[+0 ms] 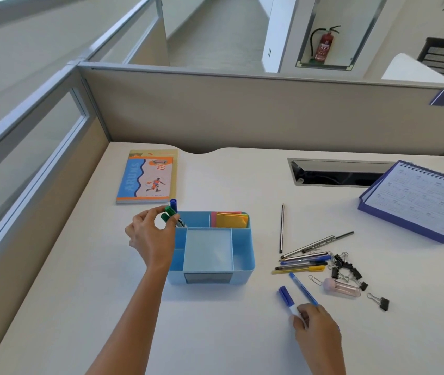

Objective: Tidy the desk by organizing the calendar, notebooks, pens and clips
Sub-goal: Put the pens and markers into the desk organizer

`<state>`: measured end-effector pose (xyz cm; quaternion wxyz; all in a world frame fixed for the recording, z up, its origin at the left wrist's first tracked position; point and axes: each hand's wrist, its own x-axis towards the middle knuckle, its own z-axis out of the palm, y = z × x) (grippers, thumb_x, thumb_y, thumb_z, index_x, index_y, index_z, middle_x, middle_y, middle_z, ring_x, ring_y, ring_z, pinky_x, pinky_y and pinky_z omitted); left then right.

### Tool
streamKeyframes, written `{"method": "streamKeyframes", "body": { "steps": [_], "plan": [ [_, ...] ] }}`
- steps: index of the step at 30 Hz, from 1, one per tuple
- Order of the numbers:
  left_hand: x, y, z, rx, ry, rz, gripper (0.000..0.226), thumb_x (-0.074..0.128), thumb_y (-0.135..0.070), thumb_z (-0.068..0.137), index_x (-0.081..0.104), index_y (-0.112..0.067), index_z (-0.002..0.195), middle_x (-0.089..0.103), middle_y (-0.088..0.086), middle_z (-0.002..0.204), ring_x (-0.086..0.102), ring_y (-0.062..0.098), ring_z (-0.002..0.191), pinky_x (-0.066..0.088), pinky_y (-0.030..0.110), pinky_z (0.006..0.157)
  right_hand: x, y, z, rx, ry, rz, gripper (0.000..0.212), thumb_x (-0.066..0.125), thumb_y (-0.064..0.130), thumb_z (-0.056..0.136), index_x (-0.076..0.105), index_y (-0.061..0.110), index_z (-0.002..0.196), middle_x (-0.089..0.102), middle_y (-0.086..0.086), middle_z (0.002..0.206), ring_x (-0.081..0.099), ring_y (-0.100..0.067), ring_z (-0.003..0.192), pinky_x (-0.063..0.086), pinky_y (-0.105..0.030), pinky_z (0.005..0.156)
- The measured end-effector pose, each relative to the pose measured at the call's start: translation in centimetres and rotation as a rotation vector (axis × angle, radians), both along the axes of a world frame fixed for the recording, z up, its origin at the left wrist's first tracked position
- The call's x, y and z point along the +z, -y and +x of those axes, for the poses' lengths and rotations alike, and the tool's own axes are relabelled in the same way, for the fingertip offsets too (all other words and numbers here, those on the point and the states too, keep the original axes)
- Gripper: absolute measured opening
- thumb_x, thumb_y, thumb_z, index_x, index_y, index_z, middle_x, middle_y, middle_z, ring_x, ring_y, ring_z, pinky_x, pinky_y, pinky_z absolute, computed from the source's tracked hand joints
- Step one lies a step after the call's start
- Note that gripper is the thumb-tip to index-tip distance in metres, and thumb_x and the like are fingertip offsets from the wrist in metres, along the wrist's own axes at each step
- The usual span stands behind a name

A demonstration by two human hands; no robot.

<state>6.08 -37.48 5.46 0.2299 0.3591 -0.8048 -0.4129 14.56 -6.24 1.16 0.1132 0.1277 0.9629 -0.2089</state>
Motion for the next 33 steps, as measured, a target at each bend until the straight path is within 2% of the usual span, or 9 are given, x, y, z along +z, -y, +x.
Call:
{"method": "streamKeyframes", "body": {
  "steps": [7,10,12,14,17,19,24,28,33],
  "plan": [
    [0.6,-0.7,1.2,-0.024,-0.071,-0.066,0.043,0.073,-0.034,0.081,0.060,-0.025,0.121,0.054,0.005,0.119,0.041,0.023,0.114,0.037,0.043,0.092,1.9,3.4,0.7,-0.127,-0.093,-0.480,0.017,0.075,0.018,0.079,0.071,0.018,0.096,0.070,0.004,0.088,0.063,-0.009,0.080,0.047,-0.016,0.071],
    [2.3,-2.9,4.0,-0.160,-0.200,-0.118,0.036,0.074,-0.027,0.081,0.063,-0.024,0.116,0.058,-0.006,0.113,0.048,0.012,0.106,0.043,0.032,0.088,3.3,5.0,1.2,-0.107,-0.126,-0.675,0.013,0.076,0.017,0.078,0.071,0.024,0.088,0.072,0.009,0.083,0.067,-0.011,0.079,0.051,-0.013,0.064],
    [3.4,-5.5,6.5,-0.333,-0.185,0.108,0.029,0.077,-0.027,0.078,0.068,-0.025,0.105,0.066,-0.013,0.101,0.059,0.003,0.092,0.049,0.022,0.081,4.3,6.1,1.3,-0.050,-0.157,-0.759,0.016,0.076,0.016,0.077,0.071,0.029,0.084,0.072,0.011,0.079,0.067,-0.010,0.078,0.053,-0.015,0.065],
    [3.8,-7.9,8.1,-0.436,-0.078,0.386,0.030,0.079,-0.033,0.074,0.071,-0.025,0.102,0.072,-0.011,0.090,0.067,0.004,0.083,0.052,0.015,0.073,5.0,7.3,1.3,0.017,-0.175,-0.831,0.015,0.076,0.015,0.078,0.073,0.027,0.085,0.072,0.011,0.081,0.068,-0.009,0.078,0.054,-0.016,0.068],
    [3.4,-9.3,9.0,-0.425,-0.042,0.602,0.028,0.078,-0.030,0.074,0.074,-0.019,0.099,0.075,-0.006,0.085,0.072,0.012,0.082,0.058,0.027,0.079,5.6,8.8,1.2,0.098,-0.166,-0.872,0.012,0.073,0.021,0.081,0.072,0.028,0.091,0.072,0.013,0.086,0.068,-0.010,0.084,0.055,-0.019,0.073],
    [3.6,-9.0,8.8,-0.396,-0.068,0.654,0.020,0.077,-0.024,0.076,0.074,-0.016,0.094,0.075,-0.002,0.081,0.073,0.016,0.079,0.059,0.031,0.078,5.9,9.4,1.1,0.093,-0.155,-0.904,0.013,0.073,0.022,0.081,0.072,0.030,0.092,0.072,0.012,0.087,0.068,-0.011,0.086,0.056,-0.021,0.074],
    [5.3,-6.5,6.3,-0.285,-0.239,0.675,0.020,0.072,-0.014,0.082,0.073,-0.005,0.099,0.074,0.007,0.081,0.071,0.016,0.076,0.059,0.028,0.074,5.5,9.6,0.4,0.070,-0.159,-0.941,0.016,0.074,0.012,0.080,0.075,0.027,0.087,0.073,0.006,0.084,0.068,-0.012,0.081,0.057,-0.024,0.072],
    [6.6,-3.0,3.3,-0.160,-0.405,0.577,0.020,0.071,-0.014,0.084,0.071,-0.005,0.102,0.073,0.012,0.086,0.071,0.019,0.079,0.058,0.028,0.076,4.2,8.2,0.8,-0.010,-0.145,-0.898,0.022,0.069,0.003,0.080,0.075,0.023,0.079,0.073,0.004,0.076,0.067,-0.012,0.071,0.054,-0.019,0.069],
    [7.0,-1.1,-0.1,-0.080,-0.377,0.292,0.020,0.070,-0.018,0.085,0.072,-0.007,0.102,0.070,-0.005,0.085,0.065,-0.004,0.072,0.052,0.008,0.069,2.4,5.4,1.4,-0.106,-0.112,-0.814,0.022,0.070,0.004,0.081,0.075,0.026,0.078,0.072,0.006,0.071,0.068,-0.016,0.067,0.059,-0.024,0.069]
  ]
}}
